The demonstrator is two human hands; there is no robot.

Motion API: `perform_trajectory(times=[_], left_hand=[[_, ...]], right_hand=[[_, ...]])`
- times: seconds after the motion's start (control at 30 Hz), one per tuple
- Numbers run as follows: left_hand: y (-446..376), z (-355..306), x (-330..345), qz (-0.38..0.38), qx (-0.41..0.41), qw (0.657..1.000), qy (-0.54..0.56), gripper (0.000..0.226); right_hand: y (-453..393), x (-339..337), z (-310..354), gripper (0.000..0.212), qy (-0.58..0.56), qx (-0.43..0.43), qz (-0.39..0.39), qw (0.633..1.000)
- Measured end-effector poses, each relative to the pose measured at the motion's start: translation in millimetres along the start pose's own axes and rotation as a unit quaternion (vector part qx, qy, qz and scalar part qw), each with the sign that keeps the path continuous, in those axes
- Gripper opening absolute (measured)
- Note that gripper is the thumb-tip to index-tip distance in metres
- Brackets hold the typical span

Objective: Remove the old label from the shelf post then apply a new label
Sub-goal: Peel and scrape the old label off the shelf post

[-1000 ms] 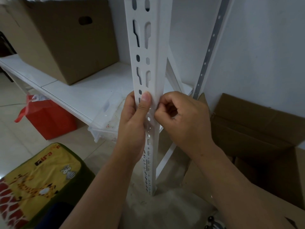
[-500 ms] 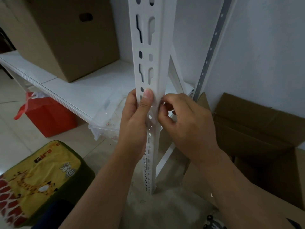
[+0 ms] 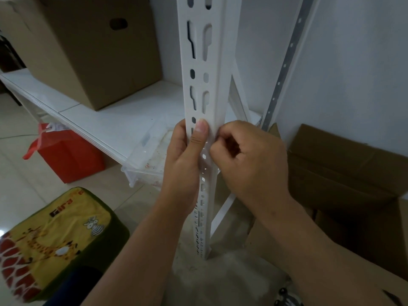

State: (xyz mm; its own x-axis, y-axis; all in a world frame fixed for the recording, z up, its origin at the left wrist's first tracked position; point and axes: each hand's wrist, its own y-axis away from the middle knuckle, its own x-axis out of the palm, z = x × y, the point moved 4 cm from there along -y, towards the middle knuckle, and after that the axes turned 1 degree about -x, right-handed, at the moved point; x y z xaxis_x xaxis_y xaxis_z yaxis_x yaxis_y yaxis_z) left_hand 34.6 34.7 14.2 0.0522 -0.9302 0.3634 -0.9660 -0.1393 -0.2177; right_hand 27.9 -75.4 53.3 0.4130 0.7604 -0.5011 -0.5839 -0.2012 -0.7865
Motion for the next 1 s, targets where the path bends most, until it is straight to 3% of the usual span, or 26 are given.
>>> perform_trajectory(times=[0.13, 0.27, 0.33, 0.4, 0.47, 0.53, 0.6, 0.77, 1.0], left_hand=[[0, 1, -1, -0.006, -0.012, 1.000, 0.016, 0.040], [3, 1, -1, -0.019, -0.006, 1.000, -0.010, 0.036], [8, 3, 0, -0.048, 0.030, 0.994, -0.093, 0.041], [17, 2, -2, -0.114, 0.104, 0.968, -0.197, 0.044], [28, -4, -1, -0.169, 0.211, 0.917, -0.295, 0.037], [36, -9, 4, -0.153, 0.301, 0.865, -0.372, 0.027], [40, -12, 9, -0.112, 0.341, 0.844, -0.399, 0.023], [38, -9, 14, -0.056, 0.340, 0.851, -0.397, 0.024], [35, -8, 18, -0.052, 0.339, 0.852, -0.395, 0.010]], right_hand=[[25, 11, 15, 0.014, -0.084, -0.012, 0.038, 0.996], [31, 6, -10, 0.007, -0.211, 0.135, 0.022, 0.968], [31, 3, -17, 0.007, -0.270, 0.197, 0.032, 0.942], [31, 1, -18, 0.009, -0.319, 0.226, 0.051, 0.919], [30, 0, -18, 0.012, -0.368, 0.241, 0.068, 0.896], [29, -1, -20, 0.016, -0.433, 0.261, 0.073, 0.860], [30, -2, -22, 0.022, -0.492, 0.280, 0.080, 0.821], [33, -3, -26, 0.028, -0.543, 0.299, 0.105, 0.778], [36, -4, -34, 0.031, -0.554, 0.297, 0.107, 0.770]])
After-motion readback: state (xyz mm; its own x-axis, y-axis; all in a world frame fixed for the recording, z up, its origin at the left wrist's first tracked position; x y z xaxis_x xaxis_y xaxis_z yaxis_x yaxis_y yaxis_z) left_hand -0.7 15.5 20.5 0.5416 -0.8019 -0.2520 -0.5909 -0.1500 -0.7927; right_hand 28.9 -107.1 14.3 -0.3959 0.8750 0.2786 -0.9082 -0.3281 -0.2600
